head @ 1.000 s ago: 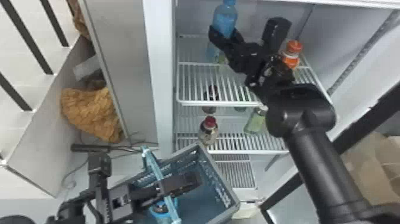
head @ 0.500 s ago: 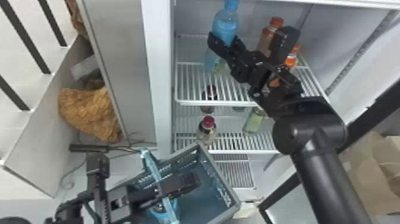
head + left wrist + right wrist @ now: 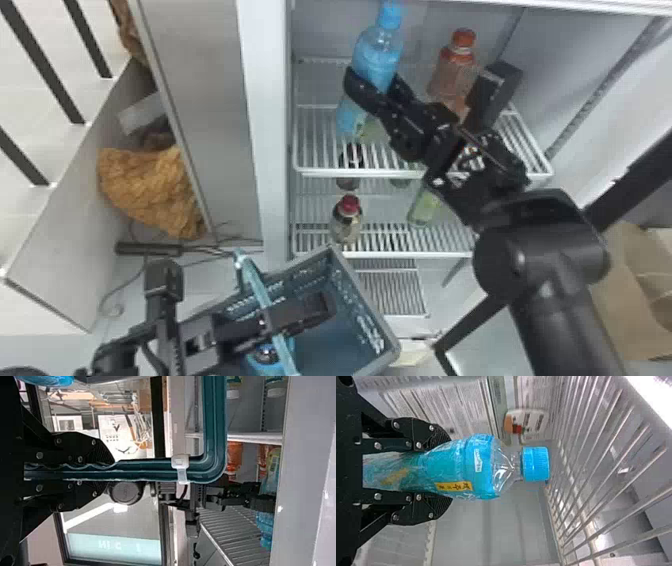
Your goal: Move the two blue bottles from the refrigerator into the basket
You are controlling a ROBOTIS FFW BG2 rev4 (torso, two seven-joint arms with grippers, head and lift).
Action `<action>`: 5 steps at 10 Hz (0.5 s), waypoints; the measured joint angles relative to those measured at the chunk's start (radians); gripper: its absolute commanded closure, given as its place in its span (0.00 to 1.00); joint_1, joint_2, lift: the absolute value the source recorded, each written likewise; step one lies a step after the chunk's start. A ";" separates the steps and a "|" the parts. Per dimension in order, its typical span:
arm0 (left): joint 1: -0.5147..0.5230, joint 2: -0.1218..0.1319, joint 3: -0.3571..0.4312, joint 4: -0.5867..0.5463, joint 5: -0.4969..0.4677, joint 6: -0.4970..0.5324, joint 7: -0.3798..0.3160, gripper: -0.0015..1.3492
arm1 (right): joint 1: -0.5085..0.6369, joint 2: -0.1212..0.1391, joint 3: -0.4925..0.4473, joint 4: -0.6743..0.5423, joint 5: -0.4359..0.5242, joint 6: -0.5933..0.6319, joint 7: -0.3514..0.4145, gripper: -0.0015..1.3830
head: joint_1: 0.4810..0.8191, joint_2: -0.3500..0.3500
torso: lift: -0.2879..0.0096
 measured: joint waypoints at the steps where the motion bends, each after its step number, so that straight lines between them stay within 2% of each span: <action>1: 0.001 -0.001 0.000 0.000 0.000 -0.001 0.000 0.89 | 0.042 -0.006 -0.001 -0.057 -0.009 0.023 0.008 0.92 | 0.63 0.34 | 0.93; 5: 0.004 -0.002 -0.001 0.000 0.002 -0.005 0.000 0.89 | 0.228 -0.022 -0.022 -0.263 -0.039 0.108 0.034 0.92 | 0.63 0.36 | 0.93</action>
